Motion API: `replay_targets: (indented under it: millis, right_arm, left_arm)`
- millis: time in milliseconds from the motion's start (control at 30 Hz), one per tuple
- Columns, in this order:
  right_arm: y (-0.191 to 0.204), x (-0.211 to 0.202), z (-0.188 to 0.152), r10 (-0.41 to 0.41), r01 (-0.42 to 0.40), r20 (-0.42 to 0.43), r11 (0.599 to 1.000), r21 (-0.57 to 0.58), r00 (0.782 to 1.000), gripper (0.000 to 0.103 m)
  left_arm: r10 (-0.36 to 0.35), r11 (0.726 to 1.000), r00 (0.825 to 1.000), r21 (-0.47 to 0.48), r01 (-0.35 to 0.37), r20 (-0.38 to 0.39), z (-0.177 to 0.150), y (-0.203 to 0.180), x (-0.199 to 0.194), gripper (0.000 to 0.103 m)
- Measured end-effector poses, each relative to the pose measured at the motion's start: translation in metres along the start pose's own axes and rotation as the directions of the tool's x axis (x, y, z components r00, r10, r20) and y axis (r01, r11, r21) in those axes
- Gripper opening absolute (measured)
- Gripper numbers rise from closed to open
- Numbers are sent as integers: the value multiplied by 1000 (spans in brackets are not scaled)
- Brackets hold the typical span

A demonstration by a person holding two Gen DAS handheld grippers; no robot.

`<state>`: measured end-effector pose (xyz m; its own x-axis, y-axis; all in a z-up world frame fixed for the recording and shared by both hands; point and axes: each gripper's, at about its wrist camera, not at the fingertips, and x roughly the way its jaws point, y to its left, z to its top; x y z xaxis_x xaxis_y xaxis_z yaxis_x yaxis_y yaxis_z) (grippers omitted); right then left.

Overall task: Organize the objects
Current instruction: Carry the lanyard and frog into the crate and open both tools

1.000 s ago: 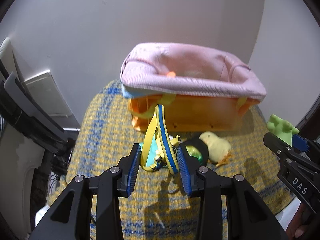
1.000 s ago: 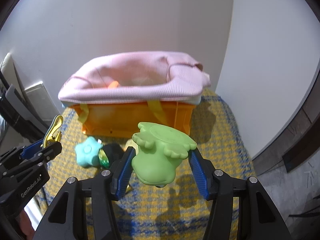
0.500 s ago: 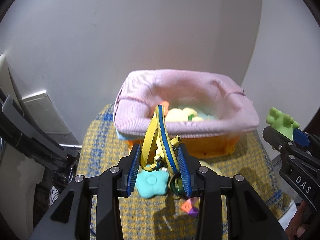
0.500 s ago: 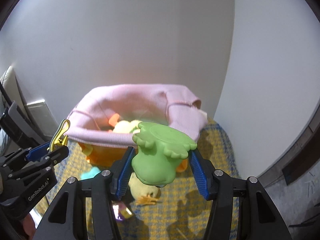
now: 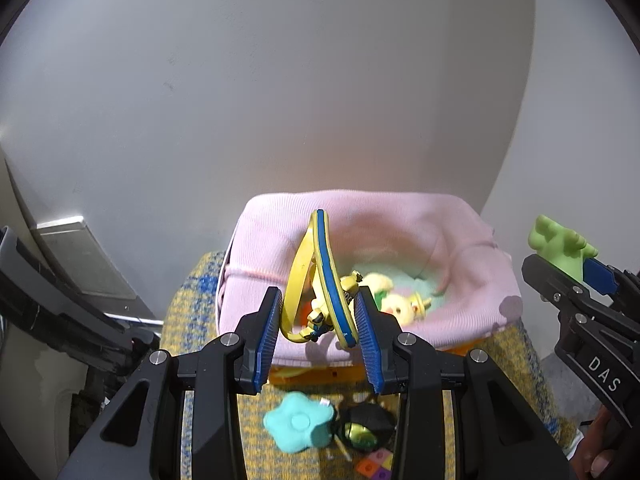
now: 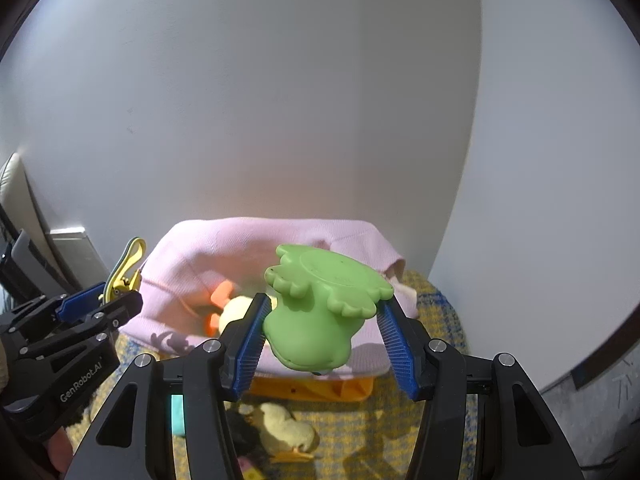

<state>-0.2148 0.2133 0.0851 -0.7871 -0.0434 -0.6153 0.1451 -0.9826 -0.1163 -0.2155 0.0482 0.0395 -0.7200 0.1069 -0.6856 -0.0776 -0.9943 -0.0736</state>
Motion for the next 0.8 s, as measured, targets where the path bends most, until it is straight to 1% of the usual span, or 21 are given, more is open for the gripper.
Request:
replay_targets:
  millis: [267,533,700,733,767,800]
  right_arm:
    - [0,31,14,5,-5,-25,1000,-10,1000,55]
    - [10,70,24,20,-22,-63,999,-24,998,55]
    - [13,83,28,17,-19,-76,999,-26,997,56]
    - [13,85,28,17,-19,-78,1000,-23,997,57]
    - [12,87,28,19,-21,-82,1000,-20,996,60]
    - [12,88,28,17,-18,-85,1000,-16,996,72]
  left_arm:
    - [-9,1000,1000,2,9,-13,16,1,28,37]
    - [-13,1000,999,-7,12,-39,26,8,60,37]
    - [-20,1000,998,-10,20,-54,30,11,72,39]
    - [-17,1000,998,-10,17,-57,30,11,73,47]
    - [-9,1000,998,-13,8,-60,31,11,74,68]
    - [-1,1000,998,-18,0,-58,29,14,72,79]
